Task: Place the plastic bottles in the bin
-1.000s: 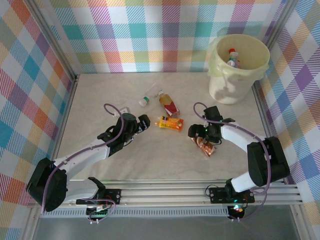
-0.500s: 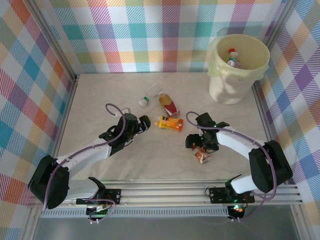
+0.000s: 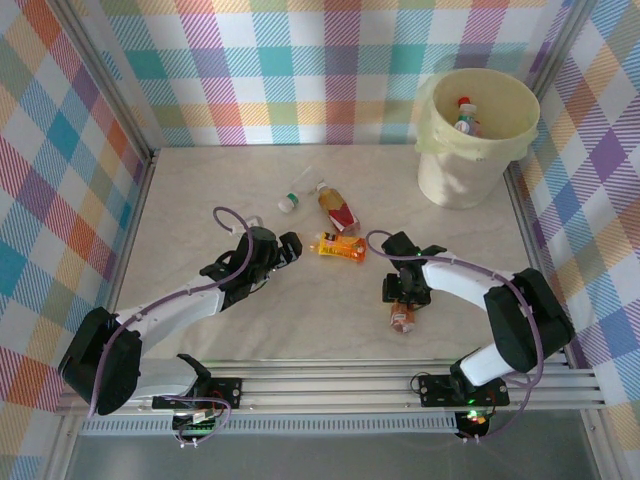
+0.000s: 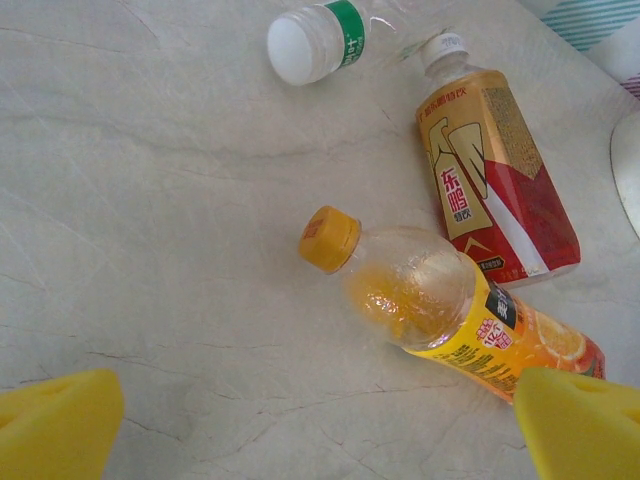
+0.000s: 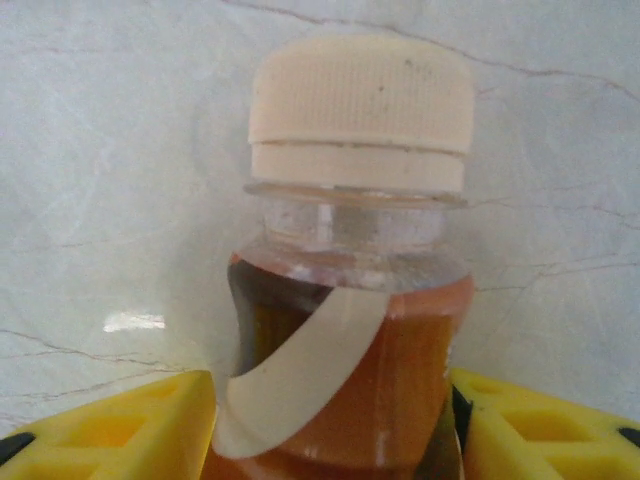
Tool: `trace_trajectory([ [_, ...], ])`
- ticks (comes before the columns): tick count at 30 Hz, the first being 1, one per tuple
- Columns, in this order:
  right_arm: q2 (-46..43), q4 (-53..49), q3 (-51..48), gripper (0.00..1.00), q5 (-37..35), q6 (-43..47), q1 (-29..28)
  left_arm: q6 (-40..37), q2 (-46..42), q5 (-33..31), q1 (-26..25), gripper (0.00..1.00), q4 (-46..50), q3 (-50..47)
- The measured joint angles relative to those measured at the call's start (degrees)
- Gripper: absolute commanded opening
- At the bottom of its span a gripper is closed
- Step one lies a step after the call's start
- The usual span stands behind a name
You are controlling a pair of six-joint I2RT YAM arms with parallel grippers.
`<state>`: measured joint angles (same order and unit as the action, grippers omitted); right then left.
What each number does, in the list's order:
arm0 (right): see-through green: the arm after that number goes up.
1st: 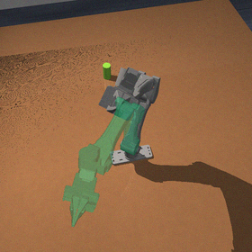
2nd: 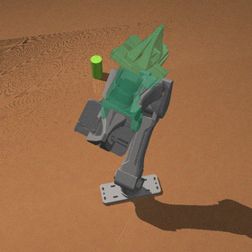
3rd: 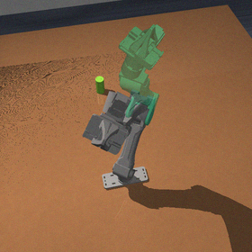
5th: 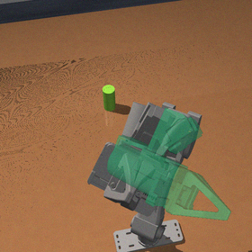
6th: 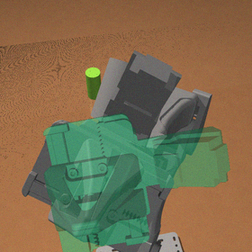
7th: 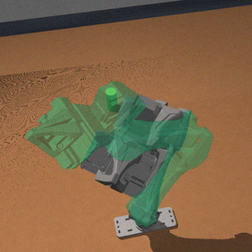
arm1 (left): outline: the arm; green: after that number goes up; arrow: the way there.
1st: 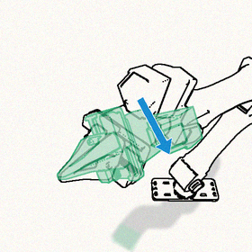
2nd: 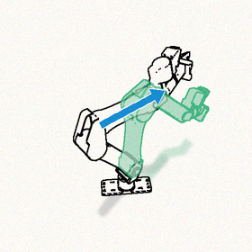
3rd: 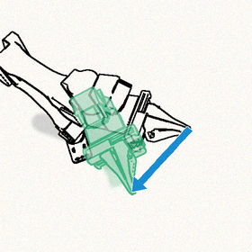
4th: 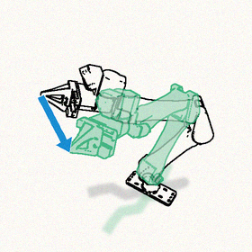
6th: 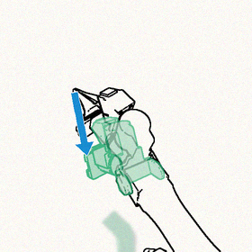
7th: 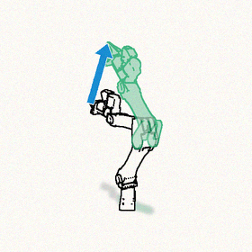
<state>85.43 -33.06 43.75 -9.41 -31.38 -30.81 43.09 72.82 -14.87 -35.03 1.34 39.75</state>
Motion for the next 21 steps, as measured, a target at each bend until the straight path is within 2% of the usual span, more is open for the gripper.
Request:
trace_trajectory([
  [13, -12.3, 10.4, -2.9, 0.38, -1.6, -4.8, 0.0, -0.3, 2.0, 2.7, 0.0, 1.00, -0.4, 2.3],
  [21, -18.9, 19.2, -2.1, 0.35, -5.2, -5.8, 0.0, -0.2, 3.9, 3.9, 0.0, 1.00, -1.7, 3.7],
])
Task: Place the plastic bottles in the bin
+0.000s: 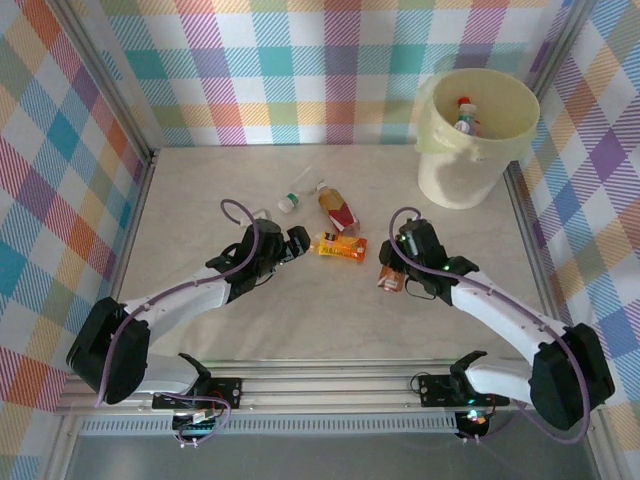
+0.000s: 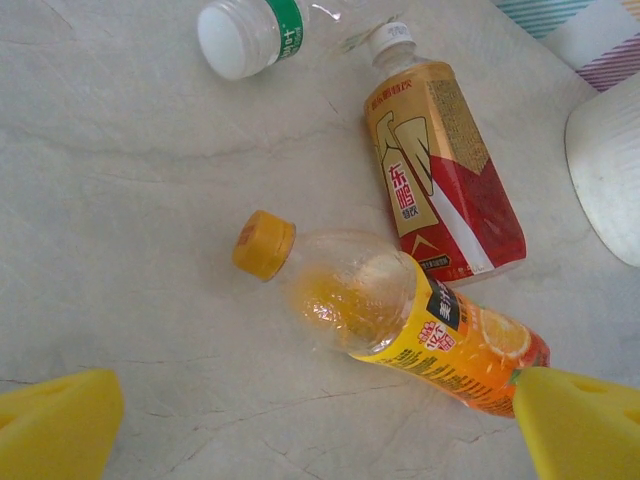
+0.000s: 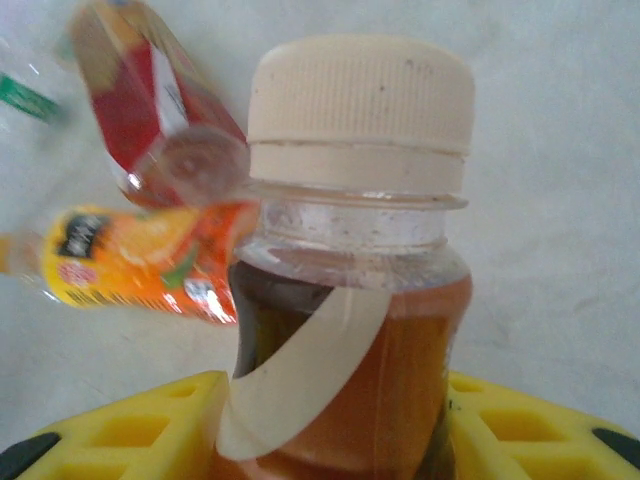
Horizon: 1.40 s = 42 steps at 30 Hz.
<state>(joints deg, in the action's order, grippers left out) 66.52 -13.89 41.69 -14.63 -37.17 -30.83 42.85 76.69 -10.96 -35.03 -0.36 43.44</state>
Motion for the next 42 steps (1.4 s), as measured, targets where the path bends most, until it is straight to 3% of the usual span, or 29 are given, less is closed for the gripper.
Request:
trace_trajectory([
  [7, -1.6, 10.4, 5.0, 0.35, -1.1, 3.2, 3.5, 0.3, 0.8, 0.0, 0.0, 1.00, 0.0, 0.0],
  [16, 2.6, 20.0, 19.0, 0.36, 5.6, 5.2, 16.7, 1.3, 0.9, 0.0, 0.0, 1.00, -0.1, 0.0],
  [31, 25.2, 24.4, 48.9, 0.39, 5.2, 7.8, 30.3, 1.7, 0.4, -0.2, 0.0, 1.00, 0.0, 0.0],
  [42, 43.6, 17.2, 70.9, 0.46, -1.2, -1.7, 33.2, 1.7, -3.2, -1.4, 0.0, 1.00, 0.2, -0.5],
])
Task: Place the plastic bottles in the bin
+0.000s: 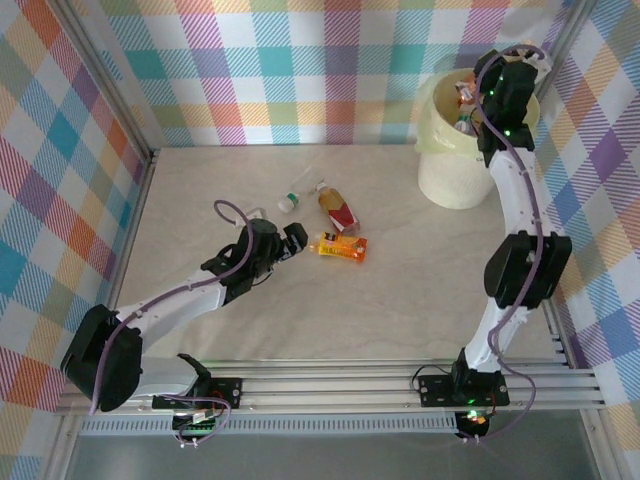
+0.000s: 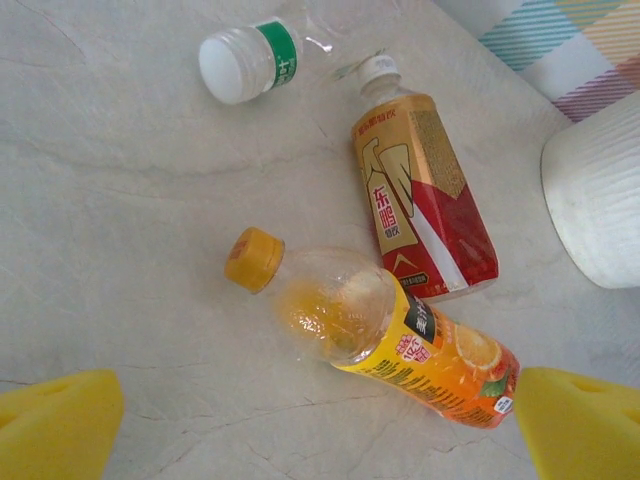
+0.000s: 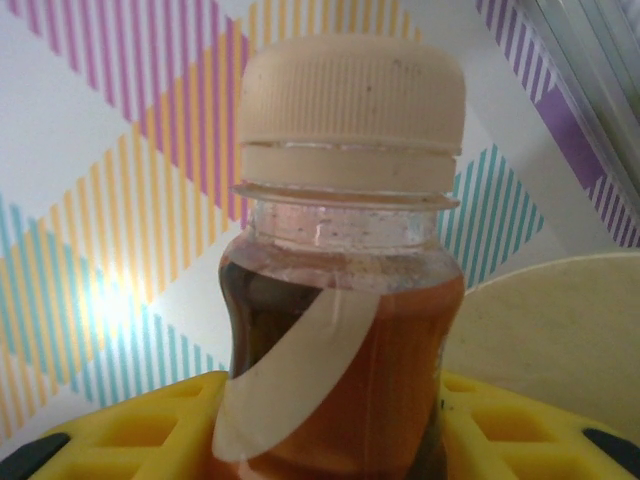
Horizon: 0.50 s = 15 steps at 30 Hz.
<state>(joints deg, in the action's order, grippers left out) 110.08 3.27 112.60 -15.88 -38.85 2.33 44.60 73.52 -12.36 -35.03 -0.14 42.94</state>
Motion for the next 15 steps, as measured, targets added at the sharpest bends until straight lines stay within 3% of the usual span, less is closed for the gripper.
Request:
trace_trajectory([
  [8, 10.4, -7.6, 13.2, 0.53, -2.8, -5.6, 0.0, 0.2, -2.6, -1.8, 0.0, 1.00, 0.6, -2.0],
  [15, 19.5, -16.1, 28.6, 0.71, -2.5, -7.6, 0.0, 0.5, -4.5, -3.2, 0.0, 1.00, 1.7, -2.9],
])
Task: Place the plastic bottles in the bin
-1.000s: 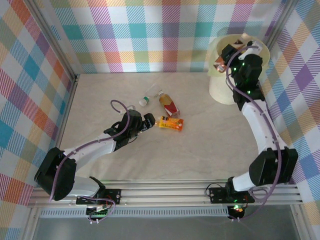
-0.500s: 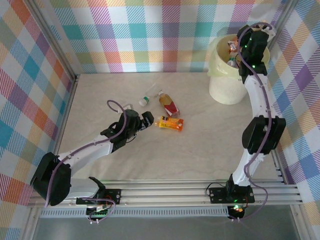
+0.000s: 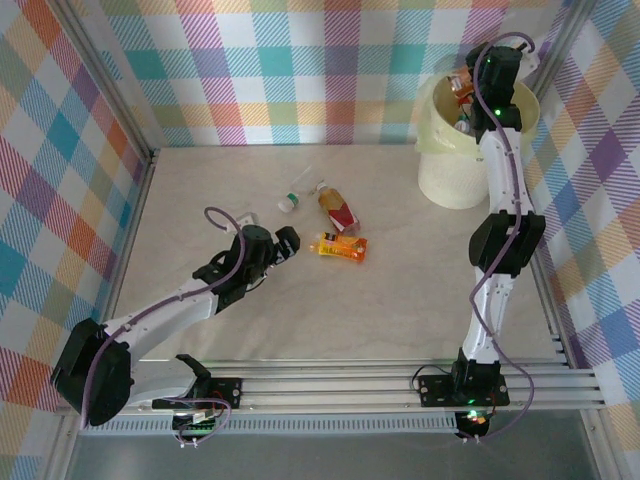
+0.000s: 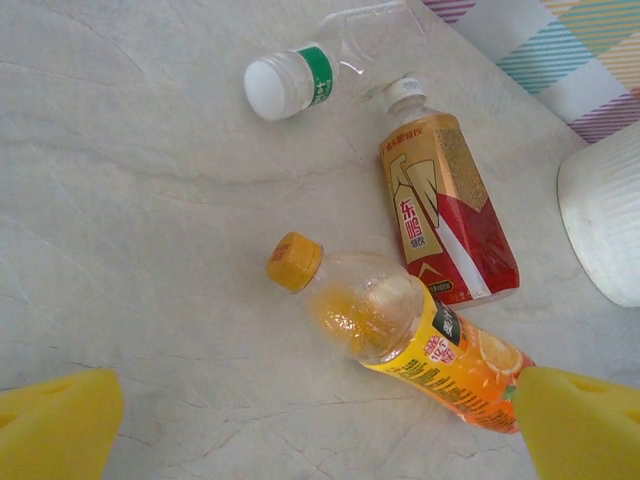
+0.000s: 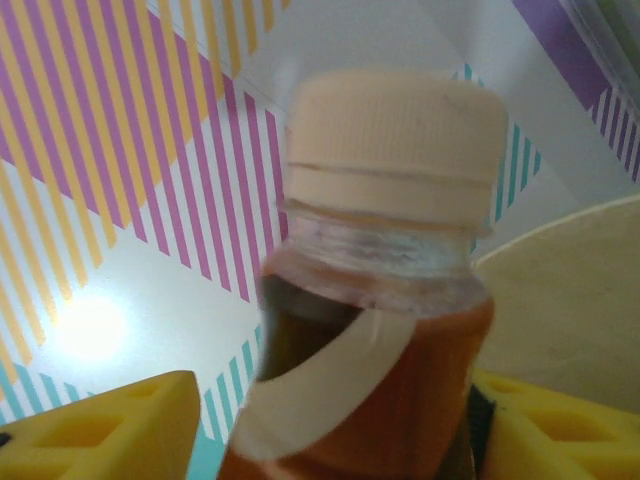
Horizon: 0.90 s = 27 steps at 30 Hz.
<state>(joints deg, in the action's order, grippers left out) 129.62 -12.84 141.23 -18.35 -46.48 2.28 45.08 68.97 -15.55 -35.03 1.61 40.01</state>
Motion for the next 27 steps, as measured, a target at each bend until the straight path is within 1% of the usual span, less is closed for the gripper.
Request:
trace_trajectory([
  [6, 0.1, -2.9, 0.5, 0.80, 1.0, 0.4, 0.0, 0.0, -0.1, -0.2, 0.0, 1.00, 0.3, -0.1],
  [11, -1.4, -3.1, -2.0, 0.82, 1.5, 1.1, 0.0, 0.0, 0.0, -0.2, 0.0, 1.00, 0.2, -0.1],
  [16, -6.9, -1.1, -10.2, 0.84, 1.9, 3.2, 0.0, 0.0, 0.8, 0.0, 0.0, 1.00, 0.2, -0.1],
  [21, -13.2, 2.4, -17.7, 0.87, 3.2, 6.9, 0.0, -0.1, 1.2, 0.0, 0.0, 1.00, 0.2, -0.1],
  [25, -18.7, 5.6, -24.2, 0.98, 5.0, 11.0, 0.0, -0.6, 1.7, 0.0, 0.1, 1.00, 0.8, 0.3],
  [27, -21.5, 6.9, -27.7, 1.00, 5.9, 13.1, 0.0, -1.0, 2.2, 0.0, 0.3, 1.00, 1.5, 0.8],
])
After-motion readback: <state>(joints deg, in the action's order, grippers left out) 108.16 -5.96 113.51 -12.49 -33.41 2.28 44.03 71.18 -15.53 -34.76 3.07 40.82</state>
